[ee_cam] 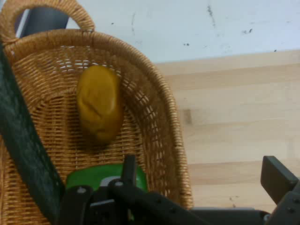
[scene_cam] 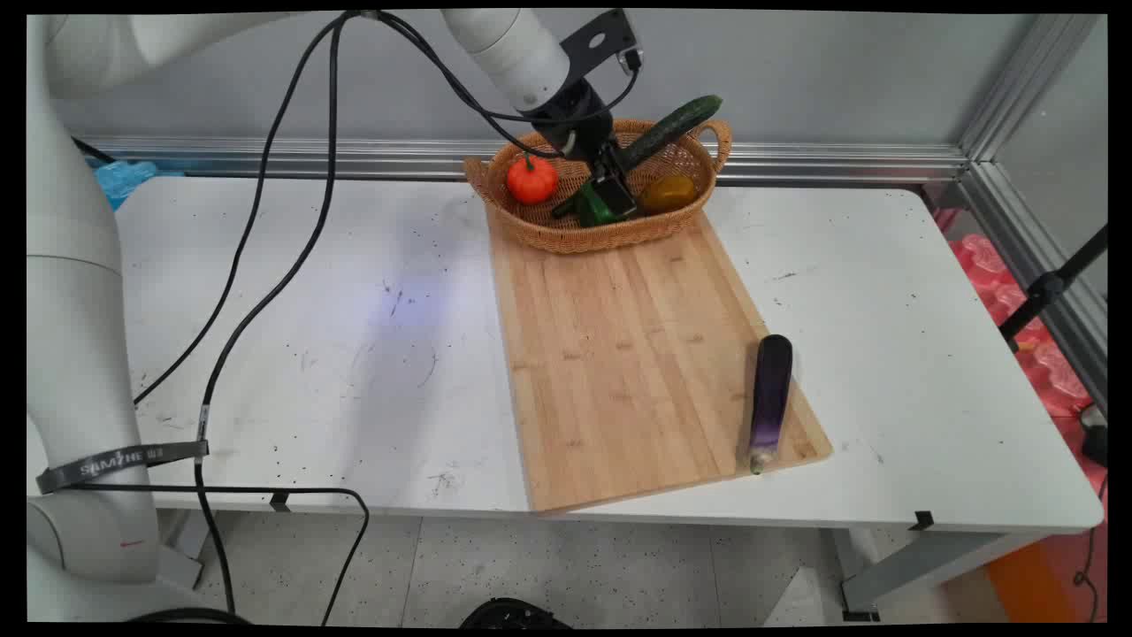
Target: Pick up the potato from the vegetable basket
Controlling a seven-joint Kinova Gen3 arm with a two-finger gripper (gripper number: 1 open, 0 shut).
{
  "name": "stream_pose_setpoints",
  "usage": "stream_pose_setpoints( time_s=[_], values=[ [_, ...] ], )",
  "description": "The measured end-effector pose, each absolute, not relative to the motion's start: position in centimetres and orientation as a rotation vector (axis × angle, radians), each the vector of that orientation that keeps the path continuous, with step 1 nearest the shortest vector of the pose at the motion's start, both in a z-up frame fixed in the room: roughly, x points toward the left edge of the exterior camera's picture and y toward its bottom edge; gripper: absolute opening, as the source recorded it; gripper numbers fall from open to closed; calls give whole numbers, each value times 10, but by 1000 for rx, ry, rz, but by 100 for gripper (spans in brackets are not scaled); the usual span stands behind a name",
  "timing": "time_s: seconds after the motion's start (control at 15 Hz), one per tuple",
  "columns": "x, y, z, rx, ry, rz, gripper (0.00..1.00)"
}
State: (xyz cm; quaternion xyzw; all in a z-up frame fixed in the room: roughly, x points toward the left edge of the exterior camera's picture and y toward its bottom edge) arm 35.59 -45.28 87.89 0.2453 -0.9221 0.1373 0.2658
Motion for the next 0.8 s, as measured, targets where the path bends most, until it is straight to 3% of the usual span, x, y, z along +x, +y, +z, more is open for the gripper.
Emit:
stream_pose_setpoints(
  time_s=[0.4,0.8],
  values=[
    [357,-471,888,683,-2479,417,100],
    [359,-518,902,700,-2458,523,100]
  ],
)
